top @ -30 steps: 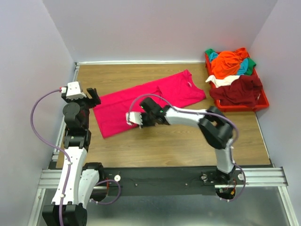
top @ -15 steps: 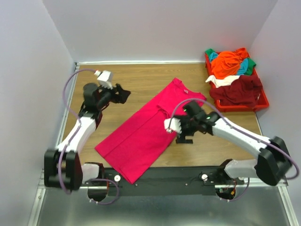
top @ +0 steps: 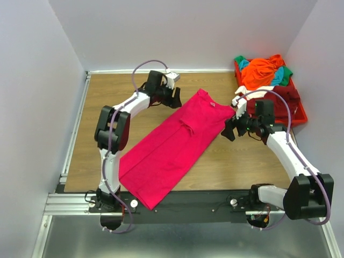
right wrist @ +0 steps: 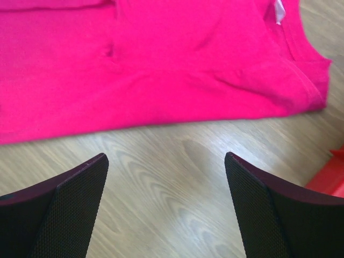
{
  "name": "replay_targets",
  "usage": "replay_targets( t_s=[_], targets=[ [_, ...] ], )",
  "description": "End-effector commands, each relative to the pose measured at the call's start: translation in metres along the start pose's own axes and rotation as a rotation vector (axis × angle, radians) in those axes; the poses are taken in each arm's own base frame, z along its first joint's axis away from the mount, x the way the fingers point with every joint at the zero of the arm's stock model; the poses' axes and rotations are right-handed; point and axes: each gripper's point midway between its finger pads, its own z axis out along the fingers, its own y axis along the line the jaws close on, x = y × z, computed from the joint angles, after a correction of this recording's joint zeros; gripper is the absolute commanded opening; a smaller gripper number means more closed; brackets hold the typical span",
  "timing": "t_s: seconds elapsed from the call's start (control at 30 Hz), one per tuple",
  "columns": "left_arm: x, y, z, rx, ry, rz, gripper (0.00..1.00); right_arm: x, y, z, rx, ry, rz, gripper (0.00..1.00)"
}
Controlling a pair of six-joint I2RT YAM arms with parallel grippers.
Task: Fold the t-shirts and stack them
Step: Fold the tshirt
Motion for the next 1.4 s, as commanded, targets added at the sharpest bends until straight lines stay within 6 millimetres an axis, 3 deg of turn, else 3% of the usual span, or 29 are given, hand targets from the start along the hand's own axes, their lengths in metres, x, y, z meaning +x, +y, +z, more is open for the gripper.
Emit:
replay_targets(
  t_s=[0.0, 0.07, 0.1, 0.13, 0.17, 0.27, 0.5, 0.63, 0.67, 0.8, 0.93, 1.03, 1.2, 1.3, 1.37],
  targets=[
    [0.009, 0.007, 0.021, -0.065, 0.125, 0.080, 0.67, -0.009, 0.011, -0.007, -0.057, -0.068, 0.074, 0.91],
    [0.015, 0.007, 0.032, -0.068, 0.163, 0.090, 0.60, -0.009, 0.013, -0.008, -0.064, -0.074, 0.075, 0.91],
    [0.032, 0.011, 0.041, -0.074, 0.214, 0.075, 0.57, -0.008, 0.012, -0.009, -0.061, -0.077, 0.076, 0.91],
    [0.026, 0.006, 0.046, -0.066, 0.209, 0.091, 0.52, -0.009, 0.012, -0.010, -0.061, -0.079, 0.077, 0.91],
    [0.039, 0.010, 0.052, -0.070, 0.246, 0.078, 0.49, -0.008, 0.011, -0.010, -0.058, -0.078, 0.077, 0.91],
    [0.050, 0.009, 0.063, -0.068, 0.276, 0.078, 0.46, -0.008, 0.010, -0.010, -0.058, -0.079, 0.080, 0.90],
    [0.064, -0.004, 0.073, -0.024, 0.304, 0.085, 0.33, -0.007, 0.008, -0.011, -0.049, -0.078, 0.082, 0.90],
    [0.062, 0.001, 0.072, -0.053, 0.302, 0.088, 0.15, -0.006, 0.008, -0.011, -0.044, -0.076, 0.083, 0.90],
    [0.061, 0.003, 0.071, -0.067, 0.298, 0.088, 0.15, -0.006, 0.007, -0.011, -0.046, -0.077, 0.081, 0.90],
    [0.032, 0.024, 0.062, -0.172, 0.211, 0.054, 0.01, -0.006, 0.006, -0.012, -0.041, -0.077, 0.086, 0.90],
    [0.007, 0.059, 0.047, -0.257, 0.129, -0.054, 0.00, -0.004, 0.006, -0.011, -0.042, -0.073, 0.088, 0.90],
    [-0.011, 0.100, 0.026, -0.312, 0.041, -0.187, 0.00, -0.005, 0.005, -0.011, -0.034, -0.073, 0.088, 0.90],
    [-0.034, 0.144, -0.002, -0.346, -0.076, -0.313, 0.00, -0.003, 0.006, -0.010, -0.043, -0.068, 0.092, 0.91],
    [-0.049, 0.157, -0.014, -0.355, -0.124, -0.350, 0.00, 0.000, 0.004, -0.007, -0.043, -0.059, 0.102, 0.91],
    [-0.065, 0.161, -0.030, -0.355, -0.168, -0.353, 0.18, 0.003, 0.004, -0.004, -0.056, -0.048, 0.114, 0.93]
  ],
)
